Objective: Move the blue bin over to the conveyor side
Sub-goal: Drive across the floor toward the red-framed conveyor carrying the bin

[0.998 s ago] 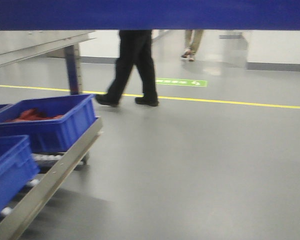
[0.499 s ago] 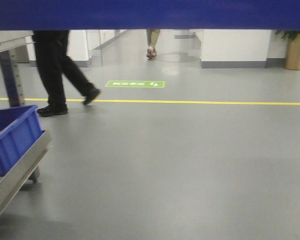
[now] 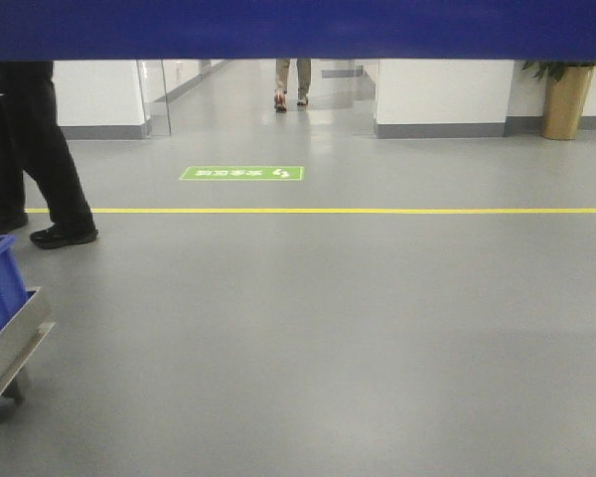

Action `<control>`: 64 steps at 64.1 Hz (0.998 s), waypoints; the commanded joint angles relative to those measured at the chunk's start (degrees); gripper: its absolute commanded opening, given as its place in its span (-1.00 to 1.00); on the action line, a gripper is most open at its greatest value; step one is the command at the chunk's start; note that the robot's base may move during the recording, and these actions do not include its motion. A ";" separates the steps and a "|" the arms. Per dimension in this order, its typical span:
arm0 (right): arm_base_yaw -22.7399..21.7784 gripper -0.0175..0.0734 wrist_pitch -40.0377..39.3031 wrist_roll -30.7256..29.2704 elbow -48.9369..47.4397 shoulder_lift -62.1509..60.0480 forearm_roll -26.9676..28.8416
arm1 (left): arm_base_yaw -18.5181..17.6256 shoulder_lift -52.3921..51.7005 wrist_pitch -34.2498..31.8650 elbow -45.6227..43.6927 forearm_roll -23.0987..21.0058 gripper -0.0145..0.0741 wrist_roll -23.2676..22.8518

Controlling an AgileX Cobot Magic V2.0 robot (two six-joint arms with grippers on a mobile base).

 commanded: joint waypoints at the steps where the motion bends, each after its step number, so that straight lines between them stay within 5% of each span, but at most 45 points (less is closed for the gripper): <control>1: 0.06 -0.81 -6.03 -0.96 -0.84 -1.24 0.22 | -0.45 -0.99 -5.51 -0.85 -1.16 -0.71 0.09; 64: 0.06 -0.81 -6.03 -0.96 -0.84 -1.24 0.22 | -0.45 -0.99 -6.77 -0.85 -1.16 -0.71 0.09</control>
